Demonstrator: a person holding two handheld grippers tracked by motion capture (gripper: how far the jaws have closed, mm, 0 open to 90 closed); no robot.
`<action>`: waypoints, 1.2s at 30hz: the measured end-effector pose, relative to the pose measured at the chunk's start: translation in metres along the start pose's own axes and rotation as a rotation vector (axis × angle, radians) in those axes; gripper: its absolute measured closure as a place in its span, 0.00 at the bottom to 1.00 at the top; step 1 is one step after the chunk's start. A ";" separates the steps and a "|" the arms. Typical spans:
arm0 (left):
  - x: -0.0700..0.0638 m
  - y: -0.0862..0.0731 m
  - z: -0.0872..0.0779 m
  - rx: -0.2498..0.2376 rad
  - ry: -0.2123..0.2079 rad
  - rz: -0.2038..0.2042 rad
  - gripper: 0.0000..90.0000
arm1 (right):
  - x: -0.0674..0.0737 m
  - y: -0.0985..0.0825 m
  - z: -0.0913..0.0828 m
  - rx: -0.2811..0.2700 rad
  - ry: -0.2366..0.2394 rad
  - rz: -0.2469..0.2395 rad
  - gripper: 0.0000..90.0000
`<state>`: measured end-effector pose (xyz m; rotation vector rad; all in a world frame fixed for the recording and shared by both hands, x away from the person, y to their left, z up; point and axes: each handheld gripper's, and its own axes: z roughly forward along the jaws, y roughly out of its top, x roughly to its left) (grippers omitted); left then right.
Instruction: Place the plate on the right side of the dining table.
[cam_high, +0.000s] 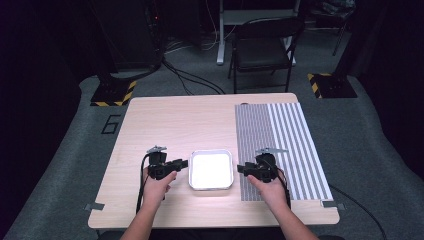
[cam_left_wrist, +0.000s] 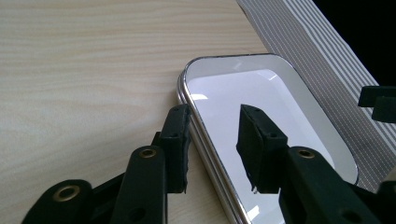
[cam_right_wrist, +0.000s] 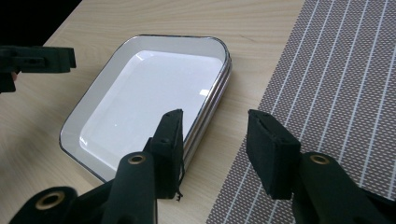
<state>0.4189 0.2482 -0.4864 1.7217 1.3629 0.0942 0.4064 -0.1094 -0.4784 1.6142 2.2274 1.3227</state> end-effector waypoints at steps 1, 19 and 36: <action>0.001 -0.001 0.001 0.006 0.003 0.005 0.73 | 0.000 0.000 0.001 -0.003 0.004 0.006 0.63; 0.000 -0.005 0.009 0.047 -0.033 -0.034 0.81 | 0.000 -0.002 0.015 0.008 0.038 0.038 0.74; 0.008 -0.010 0.010 0.024 -0.081 -0.084 0.84 | 0.002 -0.002 0.028 0.045 0.095 0.108 0.77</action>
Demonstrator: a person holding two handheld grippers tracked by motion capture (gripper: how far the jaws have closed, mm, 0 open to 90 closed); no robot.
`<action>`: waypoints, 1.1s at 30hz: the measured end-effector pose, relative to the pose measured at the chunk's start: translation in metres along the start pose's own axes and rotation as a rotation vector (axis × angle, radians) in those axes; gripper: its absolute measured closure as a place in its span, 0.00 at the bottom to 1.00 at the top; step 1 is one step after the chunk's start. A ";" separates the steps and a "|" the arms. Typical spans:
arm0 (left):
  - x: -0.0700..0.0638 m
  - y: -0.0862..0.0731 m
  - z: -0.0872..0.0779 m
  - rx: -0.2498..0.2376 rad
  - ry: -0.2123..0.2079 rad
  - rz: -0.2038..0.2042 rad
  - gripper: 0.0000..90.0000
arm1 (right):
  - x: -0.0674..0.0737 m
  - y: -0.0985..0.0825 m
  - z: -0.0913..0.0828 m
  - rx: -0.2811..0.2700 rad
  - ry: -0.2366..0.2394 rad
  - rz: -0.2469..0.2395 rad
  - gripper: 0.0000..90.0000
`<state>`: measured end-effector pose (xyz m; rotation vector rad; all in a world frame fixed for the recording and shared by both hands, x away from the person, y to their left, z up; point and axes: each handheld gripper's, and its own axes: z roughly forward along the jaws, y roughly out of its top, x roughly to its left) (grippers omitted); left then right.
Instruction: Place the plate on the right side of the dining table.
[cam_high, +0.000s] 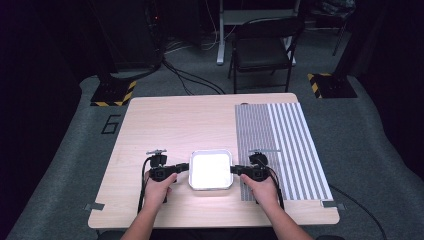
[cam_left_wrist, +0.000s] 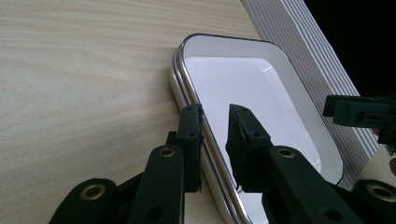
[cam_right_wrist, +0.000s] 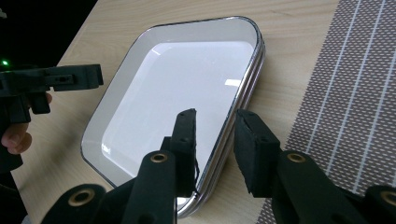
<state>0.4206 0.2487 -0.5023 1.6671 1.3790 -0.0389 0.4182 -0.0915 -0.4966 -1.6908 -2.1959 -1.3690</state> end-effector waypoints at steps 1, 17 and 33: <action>0.000 0.000 0.000 0.003 -0.002 0.000 0.84 | 0.000 0.000 0.001 -0.001 0.009 0.007 0.77; -0.001 -0.003 0.004 0.013 -0.037 -0.029 0.85 | -0.001 -0.001 0.005 0.012 0.052 0.060 0.76; 0.004 -0.006 0.007 0.023 -0.056 -0.080 0.85 | -0.005 -0.003 0.006 0.009 0.072 0.087 0.76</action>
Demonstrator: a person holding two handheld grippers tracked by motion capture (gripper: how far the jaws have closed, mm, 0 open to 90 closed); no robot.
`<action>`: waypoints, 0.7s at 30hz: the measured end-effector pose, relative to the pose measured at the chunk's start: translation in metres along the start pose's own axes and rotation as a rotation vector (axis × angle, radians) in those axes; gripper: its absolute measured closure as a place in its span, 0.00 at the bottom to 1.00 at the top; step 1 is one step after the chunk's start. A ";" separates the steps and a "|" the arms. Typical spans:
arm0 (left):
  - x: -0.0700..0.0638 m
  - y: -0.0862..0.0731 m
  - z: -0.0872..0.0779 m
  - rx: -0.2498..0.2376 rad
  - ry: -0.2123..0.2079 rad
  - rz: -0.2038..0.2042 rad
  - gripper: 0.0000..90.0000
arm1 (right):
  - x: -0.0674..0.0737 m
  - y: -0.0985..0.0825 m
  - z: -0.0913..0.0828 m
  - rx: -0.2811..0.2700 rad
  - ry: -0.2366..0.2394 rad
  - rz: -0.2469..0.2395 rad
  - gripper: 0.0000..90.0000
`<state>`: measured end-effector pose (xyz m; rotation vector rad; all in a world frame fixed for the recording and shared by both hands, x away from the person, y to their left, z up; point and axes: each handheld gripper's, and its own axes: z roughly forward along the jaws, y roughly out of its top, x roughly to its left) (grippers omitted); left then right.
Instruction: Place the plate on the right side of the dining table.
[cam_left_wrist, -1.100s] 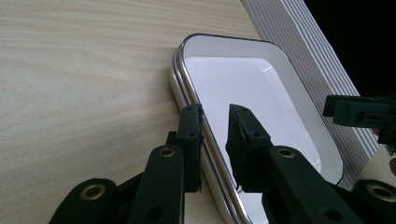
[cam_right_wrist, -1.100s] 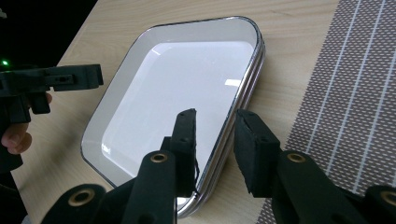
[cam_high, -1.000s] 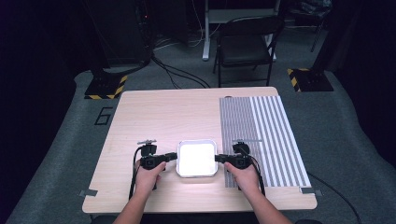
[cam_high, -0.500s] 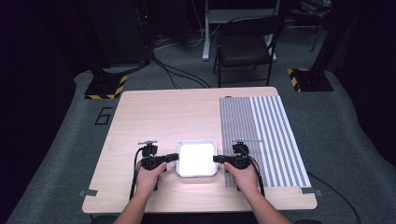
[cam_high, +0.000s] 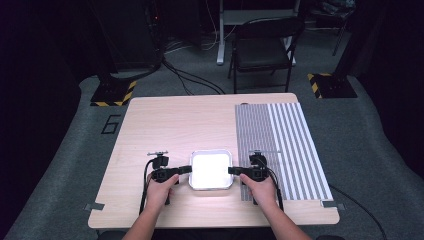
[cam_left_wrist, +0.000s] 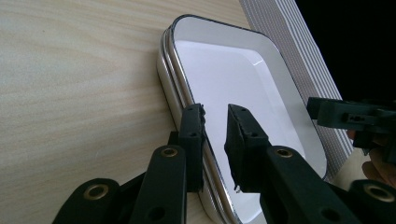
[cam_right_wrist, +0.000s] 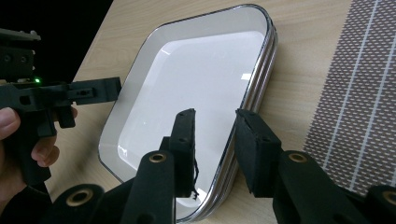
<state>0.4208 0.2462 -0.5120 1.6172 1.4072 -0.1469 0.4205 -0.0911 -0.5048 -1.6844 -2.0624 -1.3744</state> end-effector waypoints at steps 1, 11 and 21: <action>0.000 0.000 0.000 -0.002 -0.002 -0.004 0.85 | 0.000 0.000 0.000 -0.002 0.001 0.004 0.76; 0.003 -0.002 0.000 -0.014 -0.021 -0.050 0.86 | 0.001 -0.002 0.000 -0.015 -0.011 0.016 0.77; -0.001 -0.003 0.000 -0.010 -0.011 -0.030 0.87 | 0.004 -0.003 0.000 -0.024 -0.017 0.026 0.80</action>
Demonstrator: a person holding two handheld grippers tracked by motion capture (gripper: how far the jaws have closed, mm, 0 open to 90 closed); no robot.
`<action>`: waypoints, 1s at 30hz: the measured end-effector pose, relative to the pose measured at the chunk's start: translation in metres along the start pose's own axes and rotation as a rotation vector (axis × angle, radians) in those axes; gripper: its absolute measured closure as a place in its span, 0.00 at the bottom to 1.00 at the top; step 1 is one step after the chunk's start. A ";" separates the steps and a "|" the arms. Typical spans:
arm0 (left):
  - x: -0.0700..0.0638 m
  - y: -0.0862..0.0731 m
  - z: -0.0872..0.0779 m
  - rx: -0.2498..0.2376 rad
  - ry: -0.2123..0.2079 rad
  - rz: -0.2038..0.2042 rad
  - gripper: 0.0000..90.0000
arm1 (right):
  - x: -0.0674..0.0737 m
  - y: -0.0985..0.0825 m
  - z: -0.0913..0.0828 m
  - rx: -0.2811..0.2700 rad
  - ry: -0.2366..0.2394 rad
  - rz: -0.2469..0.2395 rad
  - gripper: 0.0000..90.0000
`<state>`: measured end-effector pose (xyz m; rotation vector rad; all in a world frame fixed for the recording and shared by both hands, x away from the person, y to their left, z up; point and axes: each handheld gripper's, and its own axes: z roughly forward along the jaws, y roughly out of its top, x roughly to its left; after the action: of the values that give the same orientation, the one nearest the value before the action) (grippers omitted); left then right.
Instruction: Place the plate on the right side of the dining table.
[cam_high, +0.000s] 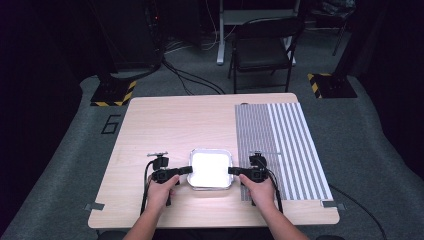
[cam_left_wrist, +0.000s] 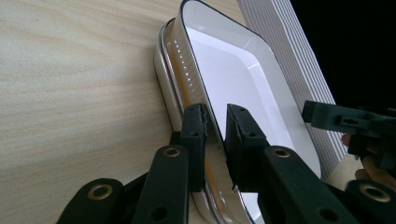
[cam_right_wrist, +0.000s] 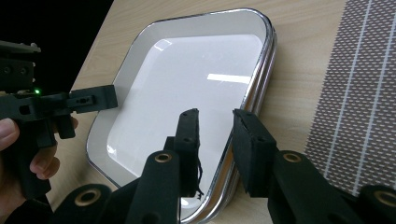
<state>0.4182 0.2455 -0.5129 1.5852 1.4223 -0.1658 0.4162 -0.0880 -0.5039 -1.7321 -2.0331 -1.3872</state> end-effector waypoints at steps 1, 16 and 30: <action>0.000 0.000 0.000 0.004 -0.003 -0.004 0.87 | 0.001 0.000 0.000 -0.001 -0.004 -0.001 0.79; -0.004 -0.001 -0.001 0.007 -0.021 -0.010 0.88 | 0.002 0.000 -0.009 -0.031 0.007 0.009 0.79; -0.011 -0.003 0.001 0.029 -0.031 0.008 0.88 | 0.007 0.001 -0.019 -0.046 -0.027 -0.018 0.78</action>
<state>0.4128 0.2364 -0.5080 1.6053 1.3959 -0.2064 0.4064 -0.0958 -0.4884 -1.7647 -2.0520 -1.4349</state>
